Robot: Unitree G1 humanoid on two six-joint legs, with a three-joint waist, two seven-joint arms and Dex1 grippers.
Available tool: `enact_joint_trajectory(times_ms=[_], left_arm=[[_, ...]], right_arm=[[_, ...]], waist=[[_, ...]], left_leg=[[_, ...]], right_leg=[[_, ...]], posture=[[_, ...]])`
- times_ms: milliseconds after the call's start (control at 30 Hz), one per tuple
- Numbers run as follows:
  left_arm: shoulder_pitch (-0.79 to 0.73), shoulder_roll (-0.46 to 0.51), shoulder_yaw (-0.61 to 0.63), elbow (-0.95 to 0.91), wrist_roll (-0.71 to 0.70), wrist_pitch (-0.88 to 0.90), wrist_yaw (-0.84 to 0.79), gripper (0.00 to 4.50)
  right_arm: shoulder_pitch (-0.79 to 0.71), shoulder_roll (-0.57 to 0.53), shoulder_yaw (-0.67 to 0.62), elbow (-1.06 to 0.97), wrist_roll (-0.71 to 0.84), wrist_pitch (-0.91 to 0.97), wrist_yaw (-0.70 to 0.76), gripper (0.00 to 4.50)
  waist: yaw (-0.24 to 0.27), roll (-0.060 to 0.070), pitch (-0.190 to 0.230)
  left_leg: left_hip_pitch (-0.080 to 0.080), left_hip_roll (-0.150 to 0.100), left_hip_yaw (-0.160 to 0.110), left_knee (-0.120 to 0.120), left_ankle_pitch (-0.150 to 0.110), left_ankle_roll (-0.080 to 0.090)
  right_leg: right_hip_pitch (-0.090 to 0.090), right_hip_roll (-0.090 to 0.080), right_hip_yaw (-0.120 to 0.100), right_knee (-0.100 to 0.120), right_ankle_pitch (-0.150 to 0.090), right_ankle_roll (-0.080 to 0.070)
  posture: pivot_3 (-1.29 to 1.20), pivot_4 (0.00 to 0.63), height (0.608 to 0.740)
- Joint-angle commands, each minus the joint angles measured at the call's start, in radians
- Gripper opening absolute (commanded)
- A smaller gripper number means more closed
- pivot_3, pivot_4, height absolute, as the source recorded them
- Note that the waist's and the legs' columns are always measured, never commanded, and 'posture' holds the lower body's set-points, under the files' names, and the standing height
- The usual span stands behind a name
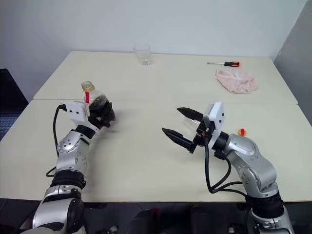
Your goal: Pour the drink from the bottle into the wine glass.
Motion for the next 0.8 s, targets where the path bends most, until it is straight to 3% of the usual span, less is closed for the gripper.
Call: enact_joint_trajectory(times_ms=[33,67,167,367,800], left_arm=[[-0.017,0.000,0.022,-0.024,-0.012,-0.038,-0.011,1.70],[-0.015,-0.001,0.022,-0.024,-0.013,-0.039,-0.013,1.70],[-0.012,-0.002,0.024,-0.021,-0.014,-0.040,-0.018,2.42],[-0.017,-0.002,0.027,-0.012,-0.015,-0.038,-0.024,4.37],[0.007,-0.003,0.039,-0.068,-0.029,-0.014,-0.033,4.47]], right_arm=[[-0.018,0.003,-0.012,-0.015,-0.007,-0.030,0.004,4.48],[-0.019,0.003,-0.012,-0.014,-0.008,-0.031,0.003,4.48],[-0.023,0.008,-0.012,-0.009,-0.015,-0.034,-0.001,4.50],[-0.032,0.017,-0.017,0.001,-0.024,-0.032,-0.003,4.50],[-0.035,0.009,-0.026,0.009,-0.033,-0.035,-0.002,4.50]], waist=[[0.000,0.000,0.000],[0.000,0.000,0.000],[0.000,0.000,0.000],[0.000,0.000,0.000],[0.000,0.000,0.000]], left_leg=[[0.000,0.000,0.000,0.000,0.000,0.000],[0.000,0.000,0.000,0.000,0.000,0.000],[0.000,0.000,0.000,0.000,0.000,0.000],[0.000,0.000,0.000,0.000,0.000,0.000],[0.000,0.000,0.000,0.000,0.000,0.000]], right_leg=[[0.000,0.000,0.000,0.000,0.000,0.000],[0.000,0.000,0.000,0.000,0.000,0.000],[0.000,0.000,0.000,0.000,0.000,0.000],[0.000,0.000,0.000,0.000,0.000,0.000],[0.000,0.000,0.000,0.000,0.000,0.000]], posture=[[0.00,0.150,0.740],[0.00,0.150,0.740],[0.00,0.150,0.740],[0.00,0.150,0.740],[0.00,0.150,0.740]])
